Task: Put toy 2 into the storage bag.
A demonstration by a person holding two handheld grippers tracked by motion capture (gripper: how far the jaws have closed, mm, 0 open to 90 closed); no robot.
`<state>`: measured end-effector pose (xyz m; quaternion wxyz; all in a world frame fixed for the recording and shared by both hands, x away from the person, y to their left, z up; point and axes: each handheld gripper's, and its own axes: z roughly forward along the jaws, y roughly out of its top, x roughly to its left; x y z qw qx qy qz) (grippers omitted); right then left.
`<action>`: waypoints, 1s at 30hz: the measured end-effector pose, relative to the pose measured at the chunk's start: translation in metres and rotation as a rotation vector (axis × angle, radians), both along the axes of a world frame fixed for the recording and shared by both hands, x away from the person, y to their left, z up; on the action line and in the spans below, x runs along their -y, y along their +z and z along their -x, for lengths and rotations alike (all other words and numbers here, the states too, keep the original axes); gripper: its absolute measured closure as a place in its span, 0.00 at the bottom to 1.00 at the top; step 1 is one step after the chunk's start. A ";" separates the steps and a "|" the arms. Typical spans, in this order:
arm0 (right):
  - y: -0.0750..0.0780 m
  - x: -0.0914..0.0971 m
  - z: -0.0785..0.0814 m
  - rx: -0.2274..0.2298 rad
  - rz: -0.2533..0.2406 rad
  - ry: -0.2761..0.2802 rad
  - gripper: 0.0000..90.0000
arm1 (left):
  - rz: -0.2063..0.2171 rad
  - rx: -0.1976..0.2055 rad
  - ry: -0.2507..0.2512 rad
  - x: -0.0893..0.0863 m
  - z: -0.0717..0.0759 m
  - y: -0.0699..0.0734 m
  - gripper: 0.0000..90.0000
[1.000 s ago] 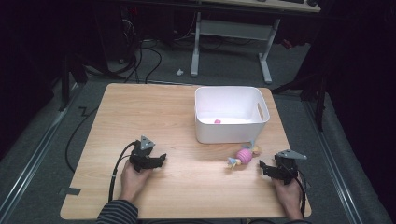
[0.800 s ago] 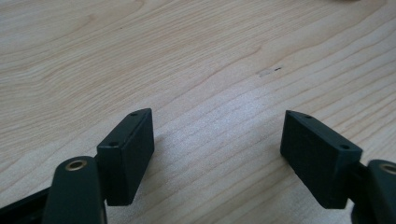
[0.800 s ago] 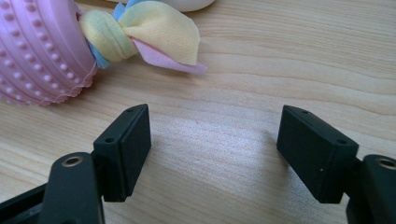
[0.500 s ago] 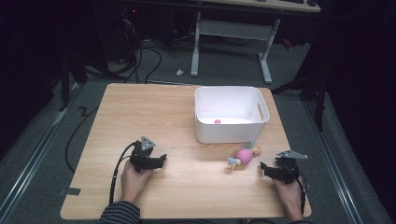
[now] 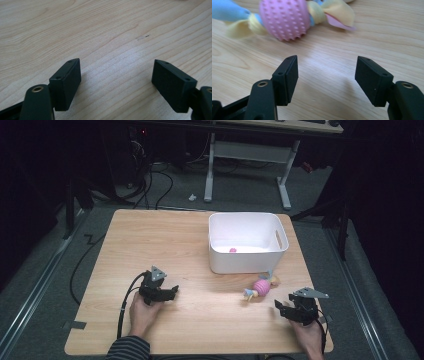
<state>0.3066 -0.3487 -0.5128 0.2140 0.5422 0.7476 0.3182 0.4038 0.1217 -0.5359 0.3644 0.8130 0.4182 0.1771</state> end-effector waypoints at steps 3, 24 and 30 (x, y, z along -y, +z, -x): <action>0.004 -0.006 0.000 0.011 -0.024 0.019 0.40 | -0.004 -0.001 -0.001 0.000 0.000 0.000 0.26; 0.031 -0.040 -0.029 0.030 0.002 0.112 0.40 | -0.014 -0.011 -0.009 0.002 -0.001 0.000 0.17; 0.039 -0.046 -0.040 0.032 0.004 0.122 0.40 | -0.015 -0.012 -0.009 0.002 -0.001 0.000 0.17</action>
